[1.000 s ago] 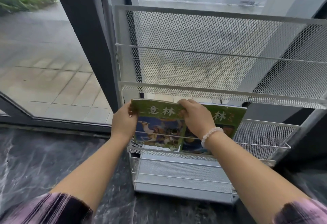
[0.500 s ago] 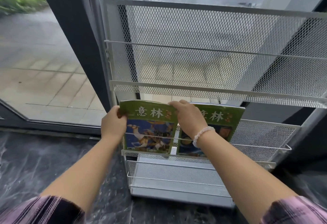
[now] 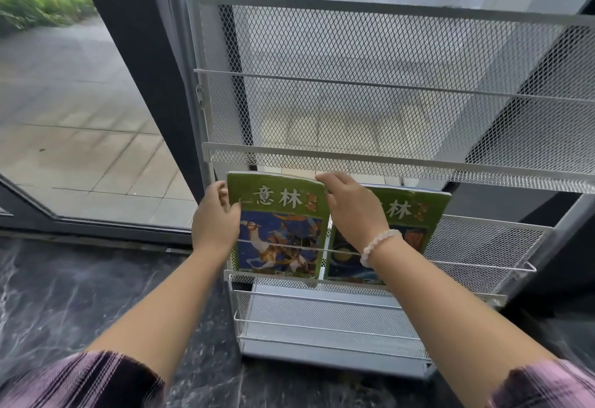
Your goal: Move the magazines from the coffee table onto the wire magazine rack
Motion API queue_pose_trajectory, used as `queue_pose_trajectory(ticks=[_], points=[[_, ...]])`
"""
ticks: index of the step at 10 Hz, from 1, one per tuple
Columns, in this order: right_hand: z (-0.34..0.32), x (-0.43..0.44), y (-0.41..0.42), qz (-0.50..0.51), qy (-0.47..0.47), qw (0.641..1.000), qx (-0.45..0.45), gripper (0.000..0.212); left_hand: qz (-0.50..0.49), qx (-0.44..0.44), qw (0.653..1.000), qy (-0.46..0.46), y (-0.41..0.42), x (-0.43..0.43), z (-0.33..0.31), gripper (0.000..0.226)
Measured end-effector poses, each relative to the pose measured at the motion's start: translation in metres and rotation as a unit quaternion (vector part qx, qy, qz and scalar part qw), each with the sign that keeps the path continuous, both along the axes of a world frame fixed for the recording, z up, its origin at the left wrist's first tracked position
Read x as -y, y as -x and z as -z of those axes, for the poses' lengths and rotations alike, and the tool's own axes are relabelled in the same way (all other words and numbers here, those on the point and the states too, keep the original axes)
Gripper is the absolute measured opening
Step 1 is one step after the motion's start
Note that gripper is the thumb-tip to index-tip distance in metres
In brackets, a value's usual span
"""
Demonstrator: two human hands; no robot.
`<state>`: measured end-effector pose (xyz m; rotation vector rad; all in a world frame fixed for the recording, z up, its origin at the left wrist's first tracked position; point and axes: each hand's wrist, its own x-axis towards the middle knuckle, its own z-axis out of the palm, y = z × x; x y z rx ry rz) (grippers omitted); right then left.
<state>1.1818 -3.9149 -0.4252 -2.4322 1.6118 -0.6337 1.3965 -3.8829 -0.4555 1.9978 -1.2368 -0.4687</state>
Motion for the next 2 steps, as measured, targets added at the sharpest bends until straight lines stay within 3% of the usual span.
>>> queue_pose_trajectory(ticks=[2], points=[[-0.0063, -0.0151, 0.0150, 0.015, 0.029, 0.999, -0.015, 0.044, 0.024, -0.022, 0.999, -0.025, 0.0045, -0.0077, -0.0044, 0.047]])
